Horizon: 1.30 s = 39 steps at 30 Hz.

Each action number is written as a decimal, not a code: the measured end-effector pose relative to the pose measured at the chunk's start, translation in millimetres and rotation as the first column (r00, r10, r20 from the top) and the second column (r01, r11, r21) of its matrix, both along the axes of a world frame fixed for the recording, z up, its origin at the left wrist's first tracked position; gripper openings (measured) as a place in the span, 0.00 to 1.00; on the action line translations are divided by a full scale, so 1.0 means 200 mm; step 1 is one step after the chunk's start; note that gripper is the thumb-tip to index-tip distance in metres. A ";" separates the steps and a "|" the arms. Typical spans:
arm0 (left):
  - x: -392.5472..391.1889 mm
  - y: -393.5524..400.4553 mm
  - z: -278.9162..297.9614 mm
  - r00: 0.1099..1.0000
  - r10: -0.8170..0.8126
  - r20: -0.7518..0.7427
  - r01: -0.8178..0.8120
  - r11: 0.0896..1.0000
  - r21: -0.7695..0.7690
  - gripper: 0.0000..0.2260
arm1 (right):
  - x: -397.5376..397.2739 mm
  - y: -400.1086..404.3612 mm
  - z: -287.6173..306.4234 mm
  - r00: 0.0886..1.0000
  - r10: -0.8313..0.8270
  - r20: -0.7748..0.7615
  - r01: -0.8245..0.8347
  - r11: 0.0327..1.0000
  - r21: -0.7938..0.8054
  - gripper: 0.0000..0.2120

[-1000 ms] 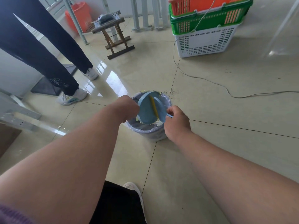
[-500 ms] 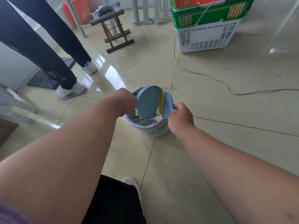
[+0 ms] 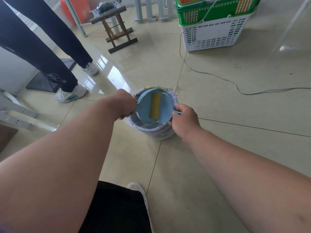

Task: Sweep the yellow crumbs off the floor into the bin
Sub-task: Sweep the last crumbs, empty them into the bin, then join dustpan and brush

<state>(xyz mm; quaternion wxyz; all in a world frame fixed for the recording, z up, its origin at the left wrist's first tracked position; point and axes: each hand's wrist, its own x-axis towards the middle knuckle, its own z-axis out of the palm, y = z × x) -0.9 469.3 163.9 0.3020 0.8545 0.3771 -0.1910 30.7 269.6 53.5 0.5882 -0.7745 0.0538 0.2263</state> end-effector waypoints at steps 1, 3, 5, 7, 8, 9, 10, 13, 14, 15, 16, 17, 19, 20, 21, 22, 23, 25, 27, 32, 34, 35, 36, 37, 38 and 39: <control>0.00 -0.01 0.01 1.000 0.003 -0.018 -0.003 1.000 0.017 0.09 | 0.01 0.00 0.00 0.999 -0.043 0.007 0.043 0.997 -0.071 0.13; 0.00 -0.02 0.02 0.999 0.009 -0.038 -0.007 0.999 0.045 0.07 | 0.01 -0.02 0.01 0.994 -0.108 -0.006 0.105 0.982 -0.155 0.13; -0.01 -0.02 0.02 0.998 0.015 -0.053 -0.011 0.996 0.086 0.09 | 0.02 -0.03 0.00 0.994 -0.109 -0.015 0.104 0.975 -0.197 0.13; -0.01 -0.02 0.02 0.998 0.022 -0.063 -0.015 0.993 0.118 0.10 | 0.02 -0.02 0.01 0.996 -0.088 0.000 0.086 0.972 -0.217 0.13; -0.01 -0.01 0.01 0.998 0.027 -0.063 -0.018 0.992 0.127 0.10 | 0.01 -0.01 0.01 0.997 -0.079 0.010 0.079 0.976 -0.204 0.14; -0.01 0.00 0.00 0.998 0.037 -0.057 -0.029 0.991 0.132 0.10 | 0.01 0.01 0.02 0.998 -0.067 0.013 0.068 0.982 -0.177 0.14; -0.01 0.01 0.00 0.997 0.052 -0.049 -0.045 0.990 0.134 0.10 | 0.00 0.02 0.02 0.999 -0.050 0.005 0.050 0.989 -0.141 0.14; -0.01 0.02 -0.01 0.997 0.069 -0.024 -0.065 0.989 0.136 0.08 | -0.02 0.04 0.03 1.000 -0.013 0.007 0.013 1.000 -0.021 0.12; -0.01 0.01 -0.01 0.998 0.052 -0.019 -0.049 0.991 0.127 0.07 | -0.03 0.05 0.04 1.000 -0.004 0.004 0.004 1.000 0.013 0.12; -0.01 0.00 0.00 1.000 0.028 -0.013 -0.026 0.993 0.111 0.07 | -0.04 0.05 0.04 1.000 0.001 -0.005 0.000 0.999 0.045 0.12; -0.01 0.00 0.01 1.000 0.005 -0.002 -0.005 0.996 0.092 0.07 | -0.04 0.06 0.04 1.000 0.000 -0.018 0.001 0.998 0.063 0.13; -0.01 -0.01 0.02 1.000 -0.012 0.015 0.011 0.997 0.075 0.08 | -0.04 0.06 0.04 1.000 -0.007 -0.028 0.009 0.998 0.062 0.13; 0.00 -0.02 0.04 0.998 -0.032 0.053 0.029 0.998 0.062 0.07 | -0.03 0.06 0.03 0.999 -0.034 -0.027 0.035 0.999 0.013 0.14; 0.00 -0.03 0.05 0.997 -0.031 0.071 0.028 0.998 0.054 0.07 | -0.02 0.05 0.02 0.999 -0.049 -0.024 0.049 0.999 -0.014 0.15; 0.00 -0.03 0.06 0.996 -0.027 0.083 0.023 0.999 0.047 0.08 | -0.02 0.05 0.01 0.998 -0.062 -0.024 0.061 0.998 -0.034 0.15; 0.00 -0.04 0.06 0.996 -0.020 0.088 0.016 0.999 0.046 0.08 | -0.01 0.04 0.00 0.997 -0.069 -0.028 0.068 0.997 -0.046 0.15; 0.00 -0.04 0.06 0.996 -0.011 0.087 0.007 0.999 0.046 0.09 | 0.00 0.04 -0.01 0.997 -0.073 -0.032 0.071 0.996 -0.051 0.16; 0.00 -0.05 0.05 0.997 -0.002 0.075 -0.002 0.999 0.046 0.08 | 0.00 0.03 -0.01 0.997 -0.074 -0.033 0.072 0.996 -0.053 0.16; 0.00 -0.05 0.05 0.997 0.001 0.073 -0.004 0.999 0.037 0.07 | 0.01 0.02 0.00 0.997 -0.071 -0.028 0.069 0.996 -0.057 0.17; 0.00 -0.07 0.08 0.998 -0.026 0.052 0.022 0.997 0.076 0.07 | 0.02 0.00 -0.01 0.996 -0.087 -0.018 0.085 0.992 -0.090 0.16; 0.00 -0.09 0.09 0.999 -0.015 0.050 0.011 0.996 0.087 0.07 | 0.02 -0.02 -0.01 0.995 -0.096 -0.014 0.093 0.988 -0.120 0.15; 0.00 -0.09 0.10 0.999 -0.005 0.052 0.001 0.997 0.082 0.07 | 0.03 -0.03 -0.01 0.995 -0.100 -0.012 0.097 0.985 -0.142 0.14; 0.00 -0.09 0.10 0.998 0.000 0.060 -0.005 0.997 0.071 0.07 | 0.03 -0.04 -0.01 0.994 -0.105 -0.011 0.102 0.982 -0.158 0.13; 0.00 -0.09 0.10 0.997 0.007 0.080 -0.011 0.999 0.052 0.07 | 0.03 -0.05 -0.02 0.993 -0.113 -0.013 0.109 0.980 -0.166 0.13; 0.00 -0.08 0.10 0.994 0.018 0.107 -0.021 0.999 0.029 0.05 | 0.04 -0.07 -0.02 0.992 -0.123 -0.017 0.119 0.980 -0.161 0.12; 0.00 -0.08 0.10 0.989 0.034 0.141 -0.035 0.999 0.004 0.04 | 0.04 -0.08 -0.02 0.991 -0.132 -0.030 0.126 0.981 -0.145 0.12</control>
